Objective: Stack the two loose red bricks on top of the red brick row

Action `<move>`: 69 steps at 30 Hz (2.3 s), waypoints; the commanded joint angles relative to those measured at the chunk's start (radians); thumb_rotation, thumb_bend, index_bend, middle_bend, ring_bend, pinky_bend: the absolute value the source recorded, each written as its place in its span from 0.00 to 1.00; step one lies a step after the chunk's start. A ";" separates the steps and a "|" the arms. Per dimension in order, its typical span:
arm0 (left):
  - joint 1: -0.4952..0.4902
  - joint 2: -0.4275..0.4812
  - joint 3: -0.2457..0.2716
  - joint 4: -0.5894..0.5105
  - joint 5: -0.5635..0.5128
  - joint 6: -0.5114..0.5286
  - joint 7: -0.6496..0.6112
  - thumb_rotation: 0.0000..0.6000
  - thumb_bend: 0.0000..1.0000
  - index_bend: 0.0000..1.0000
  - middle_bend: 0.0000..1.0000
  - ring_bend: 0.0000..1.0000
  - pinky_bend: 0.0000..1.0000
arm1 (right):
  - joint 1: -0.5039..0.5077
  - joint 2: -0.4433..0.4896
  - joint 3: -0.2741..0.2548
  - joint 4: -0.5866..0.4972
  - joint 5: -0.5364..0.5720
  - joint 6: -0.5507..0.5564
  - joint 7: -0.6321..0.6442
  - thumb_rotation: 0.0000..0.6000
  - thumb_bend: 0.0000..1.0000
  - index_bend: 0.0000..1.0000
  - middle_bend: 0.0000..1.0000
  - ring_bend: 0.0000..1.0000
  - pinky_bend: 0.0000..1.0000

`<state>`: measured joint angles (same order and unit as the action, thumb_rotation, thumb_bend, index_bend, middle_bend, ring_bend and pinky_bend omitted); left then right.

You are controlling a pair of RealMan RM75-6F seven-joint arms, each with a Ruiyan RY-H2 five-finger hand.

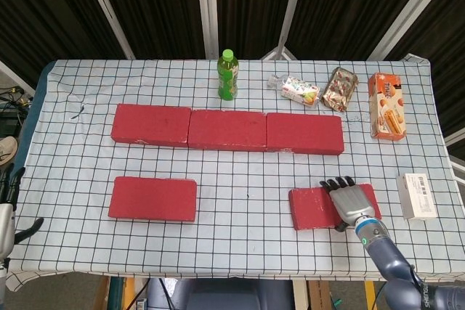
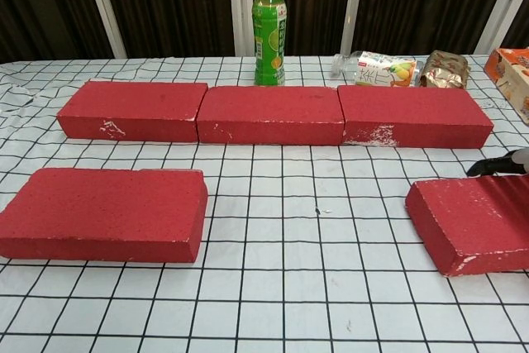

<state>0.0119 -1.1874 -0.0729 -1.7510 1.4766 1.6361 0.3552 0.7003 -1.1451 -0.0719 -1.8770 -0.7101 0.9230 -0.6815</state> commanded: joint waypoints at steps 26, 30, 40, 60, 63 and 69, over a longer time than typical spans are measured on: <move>-0.006 0.005 -0.025 0.009 -0.050 -0.015 -0.024 1.00 0.00 0.00 0.00 0.00 0.05 | 0.339 0.205 0.156 -0.239 0.463 0.057 -0.258 1.00 0.19 0.27 0.22 0.12 0.00; -0.013 -0.001 -0.034 0.013 -0.072 -0.026 -0.014 1.00 0.00 0.00 0.00 0.00 0.05 | 0.500 0.194 0.220 -0.171 0.730 0.020 -0.316 1.00 0.19 0.28 0.23 0.14 0.00; -0.027 -0.027 -0.062 0.020 -0.117 -0.027 0.027 1.00 0.00 0.00 0.00 0.00 0.05 | 0.757 0.021 0.328 0.145 1.108 0.033 -0.396 1.00 0.19 0.31 0.25 0.15 0.00; -0.029 -0.054 -0.066 0.023 -0.152 -0.011 0.104 1.00 0.00 0.00 0.00 0.00 0.04 | 0.858 -0.284 0.362 0.611 1.322 -0.051 -0.649 1.00 0.19 0.31 0.25 0.16 0.00; -0.027 -0.060 -0.066 0.021 -0.150 0.004 0.120 1.00 0.00 0.00 0.00 0.00 0.04 | 0.852 -0.317 0.364 0.670 1.326 -0.074 -0.679 1.00 0.19 0.31 0.25 0.16 0.00; -0.025 -0.073 -0.068 0.019 -0.160 0.017 0.152 1.00 0.00 0.00 0.00 0.00 0.04 | 0.834 -0.373 0.377 0.766 1.332 -0.126 -0.730 1.00 0.19 0.32 0.25 0.16 0.00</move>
<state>-0.0128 -1.2585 -0.1407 -1.7320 1.3185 1.6511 0.5045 1.5417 -1.5012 0.2982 -1.1322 0.6187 0.8134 -1.3961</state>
